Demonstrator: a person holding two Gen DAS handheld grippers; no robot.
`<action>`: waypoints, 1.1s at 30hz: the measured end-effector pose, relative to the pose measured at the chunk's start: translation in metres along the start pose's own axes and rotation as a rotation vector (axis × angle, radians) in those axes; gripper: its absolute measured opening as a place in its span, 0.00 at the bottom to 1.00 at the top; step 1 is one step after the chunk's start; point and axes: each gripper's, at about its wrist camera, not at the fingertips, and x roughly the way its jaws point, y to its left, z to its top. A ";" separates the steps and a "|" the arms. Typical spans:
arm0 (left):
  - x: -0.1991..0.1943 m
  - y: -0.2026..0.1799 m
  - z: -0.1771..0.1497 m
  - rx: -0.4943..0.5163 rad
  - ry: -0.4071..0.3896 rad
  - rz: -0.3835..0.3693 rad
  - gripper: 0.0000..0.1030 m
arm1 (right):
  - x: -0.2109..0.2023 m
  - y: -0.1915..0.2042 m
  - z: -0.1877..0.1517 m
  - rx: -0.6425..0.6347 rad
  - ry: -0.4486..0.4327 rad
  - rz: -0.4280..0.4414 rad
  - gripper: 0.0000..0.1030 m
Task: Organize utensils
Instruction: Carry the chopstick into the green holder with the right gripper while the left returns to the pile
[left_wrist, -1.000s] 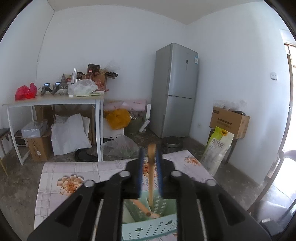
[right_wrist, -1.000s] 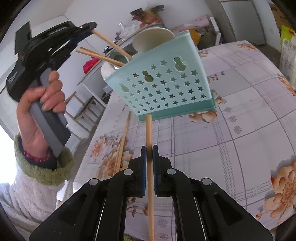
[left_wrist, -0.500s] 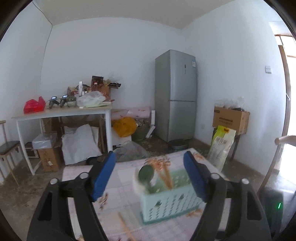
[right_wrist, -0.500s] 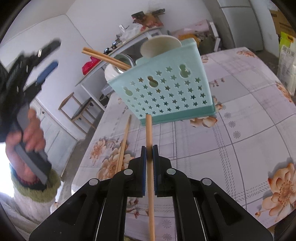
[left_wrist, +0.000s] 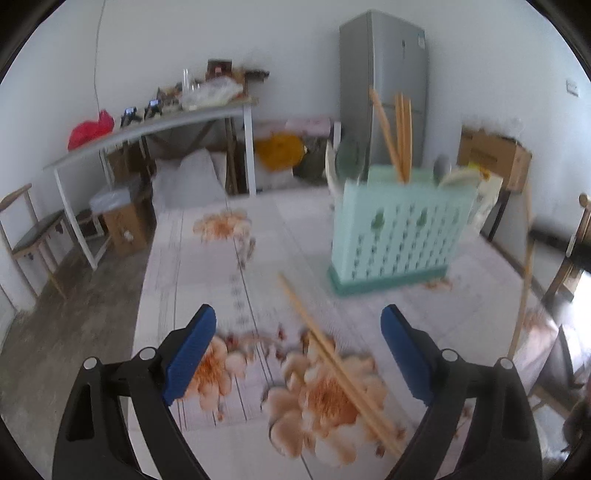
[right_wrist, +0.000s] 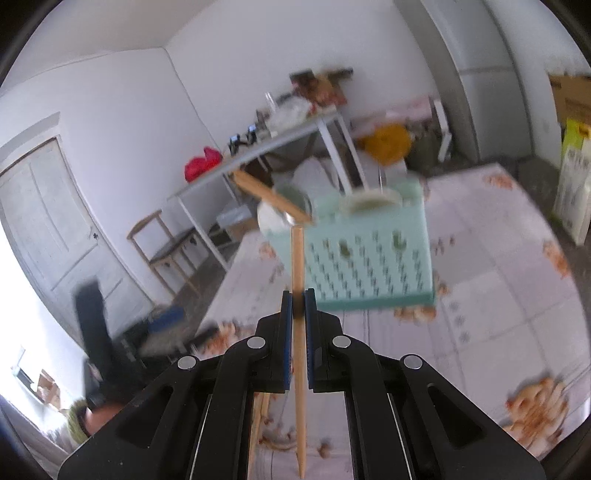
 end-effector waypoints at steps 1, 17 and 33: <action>0.003 0.000 -0.003 -0.004 0.013 -0.001 0.86 | -0.003 0.002 0.005 -0.012 -0.016 -0.002 0.04; 0.016 0.015 -0.019 -0.081 0.090 0.019 0.87 | -0.023 0.043 0.145 -0.248 -0.311 -0.015 0.04; 0.023 0.030 -0.029 -0.107 0.128 0.041 0.87 | 0.080 -0.017 0.132 -0.202 -0.172 -0.143 0.06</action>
